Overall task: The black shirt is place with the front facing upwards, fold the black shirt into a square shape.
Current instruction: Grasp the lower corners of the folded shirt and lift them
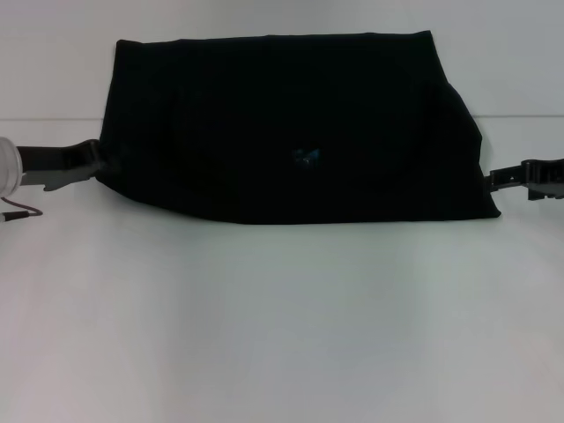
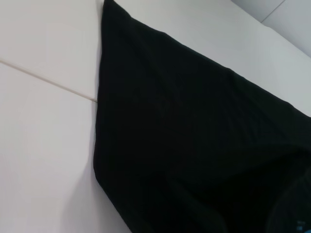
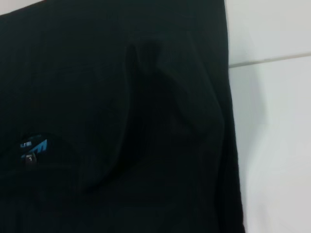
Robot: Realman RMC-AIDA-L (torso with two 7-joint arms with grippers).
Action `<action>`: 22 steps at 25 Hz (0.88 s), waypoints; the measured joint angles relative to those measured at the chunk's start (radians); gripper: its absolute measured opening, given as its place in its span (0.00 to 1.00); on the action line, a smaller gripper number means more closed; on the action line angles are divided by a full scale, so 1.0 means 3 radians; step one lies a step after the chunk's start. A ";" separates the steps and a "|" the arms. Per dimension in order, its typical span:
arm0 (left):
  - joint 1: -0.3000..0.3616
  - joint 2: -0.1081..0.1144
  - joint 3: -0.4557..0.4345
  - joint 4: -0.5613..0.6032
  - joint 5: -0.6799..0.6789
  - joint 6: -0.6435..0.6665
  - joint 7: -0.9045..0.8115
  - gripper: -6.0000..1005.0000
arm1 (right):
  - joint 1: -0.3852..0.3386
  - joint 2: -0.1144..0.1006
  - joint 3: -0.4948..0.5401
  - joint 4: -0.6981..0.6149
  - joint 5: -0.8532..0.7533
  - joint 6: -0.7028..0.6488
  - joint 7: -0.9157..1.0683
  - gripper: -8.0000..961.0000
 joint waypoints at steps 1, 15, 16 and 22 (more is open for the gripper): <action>0.0000 0.0000 0.0000 0.0000 0.0000 0.0000 0.0000 0.06 | 0.0000 0.0020 -0.0001 0.0001 0.0000 0.0035 0.0000 0.90; -0.0019 -0.0016 0.0009 0.0000 -0.0001 -0.0055 0.0000 0.06 | 0.0087 0.0153 -0.0161 0.0180 -0.0008 0.0344 -0.0002 0.89; -0.0019 -0.0016 0.0010 0.0000 -0.0001 -0.0058 0.0000 0.06 | 0.0089 0.0163 -0.0164 0.0180 -0.0008 0.0360 -0.0003 0.89; -0.0018 -0.0016 0.0016 -0.0002 -0.0002 -0.0075 0.0000 0.06 | 0.0105 0.0213 -0.0270 0.0232 -0.0007 0.0493 0.0000 0.89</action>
